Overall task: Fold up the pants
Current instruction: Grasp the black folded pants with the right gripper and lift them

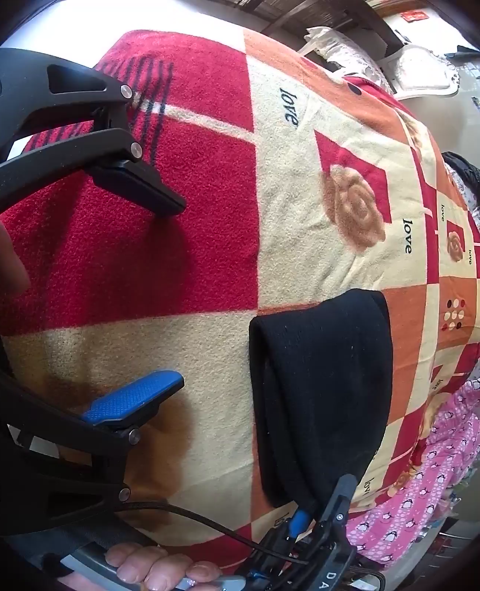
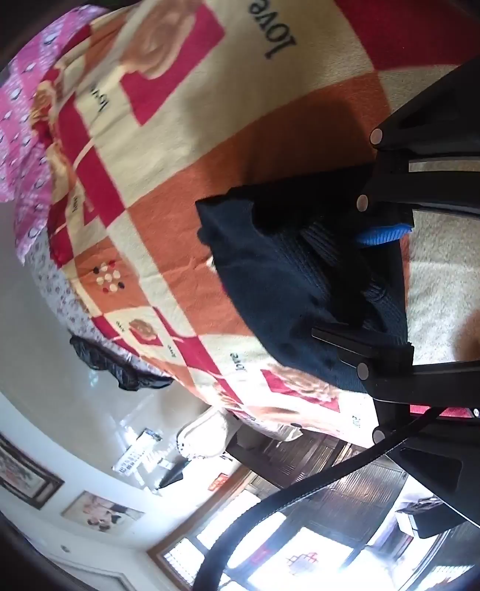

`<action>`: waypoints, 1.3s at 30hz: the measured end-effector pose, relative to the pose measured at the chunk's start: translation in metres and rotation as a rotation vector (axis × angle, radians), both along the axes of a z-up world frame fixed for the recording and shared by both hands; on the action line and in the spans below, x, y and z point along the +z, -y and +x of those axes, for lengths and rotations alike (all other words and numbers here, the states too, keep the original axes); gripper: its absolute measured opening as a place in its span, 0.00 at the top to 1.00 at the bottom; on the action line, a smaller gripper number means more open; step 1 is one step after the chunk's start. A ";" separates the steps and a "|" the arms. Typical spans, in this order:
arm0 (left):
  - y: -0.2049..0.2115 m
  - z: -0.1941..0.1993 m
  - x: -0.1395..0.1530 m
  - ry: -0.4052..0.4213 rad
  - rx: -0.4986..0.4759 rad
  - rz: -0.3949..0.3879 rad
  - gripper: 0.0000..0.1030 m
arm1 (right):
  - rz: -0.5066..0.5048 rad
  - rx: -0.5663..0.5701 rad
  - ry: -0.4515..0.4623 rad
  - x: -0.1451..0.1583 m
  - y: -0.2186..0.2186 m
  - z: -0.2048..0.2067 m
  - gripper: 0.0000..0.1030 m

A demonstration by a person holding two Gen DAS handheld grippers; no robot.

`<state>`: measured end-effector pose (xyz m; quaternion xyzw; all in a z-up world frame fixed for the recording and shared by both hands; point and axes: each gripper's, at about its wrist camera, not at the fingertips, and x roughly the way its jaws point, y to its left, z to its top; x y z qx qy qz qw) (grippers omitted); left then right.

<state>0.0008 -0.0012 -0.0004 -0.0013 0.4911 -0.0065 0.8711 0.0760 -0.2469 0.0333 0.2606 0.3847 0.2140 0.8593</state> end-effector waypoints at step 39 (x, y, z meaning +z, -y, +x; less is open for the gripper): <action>-0.039 -0.011 0.003 0.030 0.049 -0.305 0.16 | -0.413 0.205 0.274 0.225 -0.037 0.014 0.89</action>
